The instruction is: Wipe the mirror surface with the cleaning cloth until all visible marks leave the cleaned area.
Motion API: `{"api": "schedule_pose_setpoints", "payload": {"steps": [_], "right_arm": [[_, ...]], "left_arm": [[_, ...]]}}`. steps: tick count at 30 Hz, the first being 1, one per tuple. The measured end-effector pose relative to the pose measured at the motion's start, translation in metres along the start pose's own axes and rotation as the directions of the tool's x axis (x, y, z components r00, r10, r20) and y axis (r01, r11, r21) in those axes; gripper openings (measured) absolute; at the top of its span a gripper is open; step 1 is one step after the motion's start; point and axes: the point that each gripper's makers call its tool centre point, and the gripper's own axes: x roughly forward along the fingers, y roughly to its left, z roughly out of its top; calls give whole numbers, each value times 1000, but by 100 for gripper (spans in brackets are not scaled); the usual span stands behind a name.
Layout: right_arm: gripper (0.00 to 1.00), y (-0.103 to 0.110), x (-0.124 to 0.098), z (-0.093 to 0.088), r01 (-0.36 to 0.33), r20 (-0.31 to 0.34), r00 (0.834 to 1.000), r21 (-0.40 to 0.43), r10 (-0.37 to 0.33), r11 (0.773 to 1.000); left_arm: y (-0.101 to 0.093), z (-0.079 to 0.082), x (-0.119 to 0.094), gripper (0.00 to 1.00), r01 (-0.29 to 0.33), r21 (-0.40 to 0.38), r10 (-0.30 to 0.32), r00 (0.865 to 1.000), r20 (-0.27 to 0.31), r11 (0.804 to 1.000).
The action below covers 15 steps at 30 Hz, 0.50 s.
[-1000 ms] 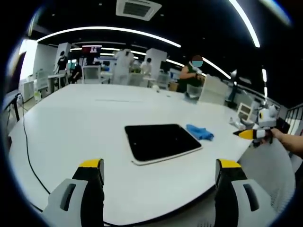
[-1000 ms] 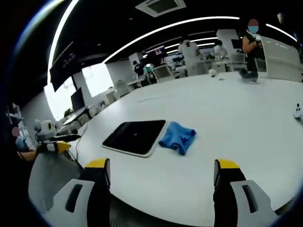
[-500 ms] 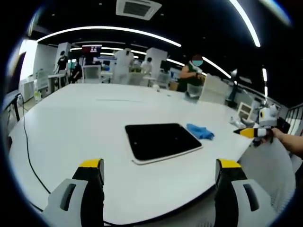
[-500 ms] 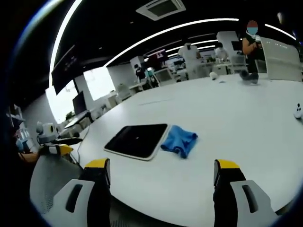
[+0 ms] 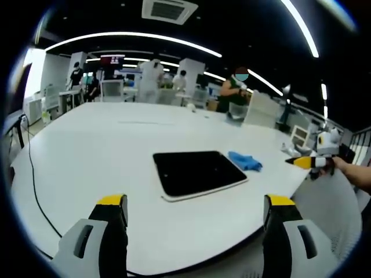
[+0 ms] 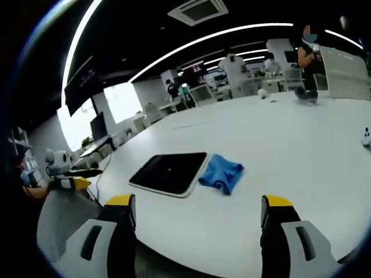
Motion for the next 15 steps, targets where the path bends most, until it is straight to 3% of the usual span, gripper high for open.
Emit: {"api": "schedule_pose_setpoints", "payload": {"steps": [3, 7, 15], "right_arm": [[88, 1, 0, 0, -3, 3, 1000, 0, 3, 1000], [85, 1, -1, 10, -6, 61, 998, 49, 3, 999], [86, 1, -1, 7, -12, 35, 999, 49, 10, 999]], "left_arm": [[0, 0, 0, 98, -1, -1, 1, 1000, 1, 1000], [1, 1, 0, 98, -4, -1, 4, 1000, 5, 1000], [1, 2, 0, 98, -3, 0, 3, 1000, 11, 1000]]}}
